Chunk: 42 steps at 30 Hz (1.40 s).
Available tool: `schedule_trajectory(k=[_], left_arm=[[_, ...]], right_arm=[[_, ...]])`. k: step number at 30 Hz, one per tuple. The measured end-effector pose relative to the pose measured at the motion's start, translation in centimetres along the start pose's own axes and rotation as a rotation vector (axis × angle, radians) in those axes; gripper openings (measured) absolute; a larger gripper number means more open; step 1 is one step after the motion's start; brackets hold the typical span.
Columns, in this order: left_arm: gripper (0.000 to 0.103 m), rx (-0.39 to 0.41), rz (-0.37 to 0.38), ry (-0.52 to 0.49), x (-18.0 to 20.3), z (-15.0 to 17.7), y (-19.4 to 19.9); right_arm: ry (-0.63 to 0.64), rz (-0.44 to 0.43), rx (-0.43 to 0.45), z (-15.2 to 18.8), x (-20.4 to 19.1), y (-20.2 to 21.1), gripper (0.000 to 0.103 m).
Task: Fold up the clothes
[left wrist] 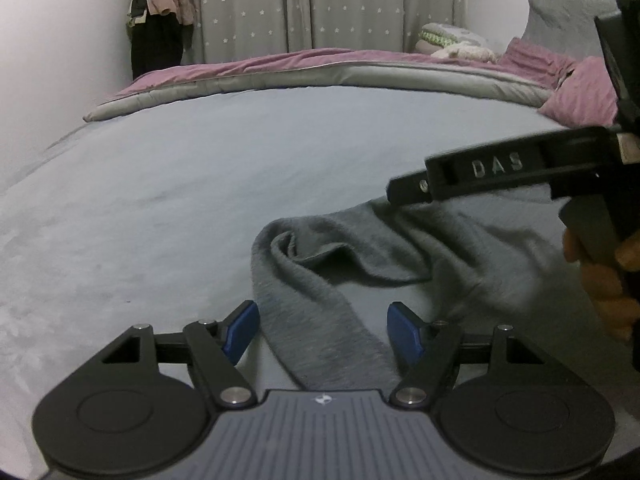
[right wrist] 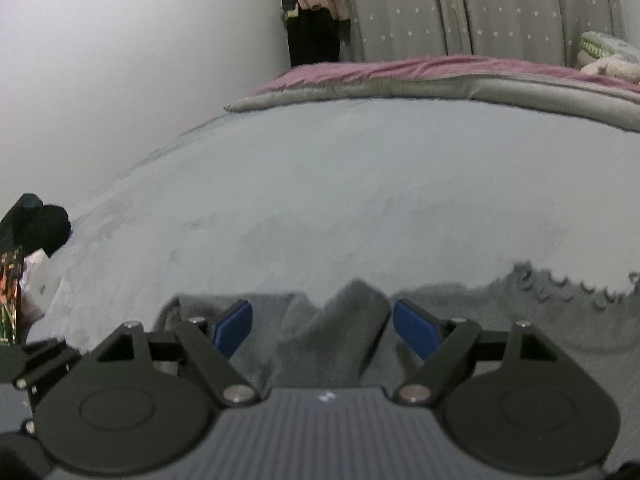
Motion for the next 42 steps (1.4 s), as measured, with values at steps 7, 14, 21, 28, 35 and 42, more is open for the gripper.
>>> schedule_trajectory(k=[7, 14, 21, 28, 35, 42], left_arm=[[0.069, -0.005, -0.016, 0.022, -0.2, 0.2, -0.3], [0.039, 0.001, -0.030, 0.109, -1.1, 0.0, -0.5], [0.015, 0.006, -0.038, 0.213, -2.8, 0.1, -0.4], [0.013, 0.045, -0.094, 0.317, -5.3, 0.1, 0.0], [0.013, 0.135, -0.189, 0.342, -6.6, 0.0, 0.7], [0.013, 0.292, -0.322, 0.280, -7.3, -0.6, 2.0]], right_arm=[[-0.040, -0.019, -0.015, 1.1, 0.3, -0.9, 0.082], [-0.088, -0.034, -0.017, 1.6, 1.2, -0.8, 0.082], [-0.103, -0.029, -0.010, 1.9, 1.6, -0.4, 0.082], [-0.113, -0.019, -0.002, 2.1, 2.0, 0.1, 0.082], [-0.120, -0.027, 0.009, 1.9, 2.2, 0.4, 0.082], [-0.126, -0.030, 0.027, 1.5, 2.2, 0.6, 0.082]])
Point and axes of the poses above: each gripper's, at about its wrist camera, not at the fingertips, and y roughly against the way its jaws point, x to its right, z to its underside, the point moved 1 cm from there along -y, roughly the way its jaws point, and after that the axes turned 1 degree about -x, right-handed, at the moved point
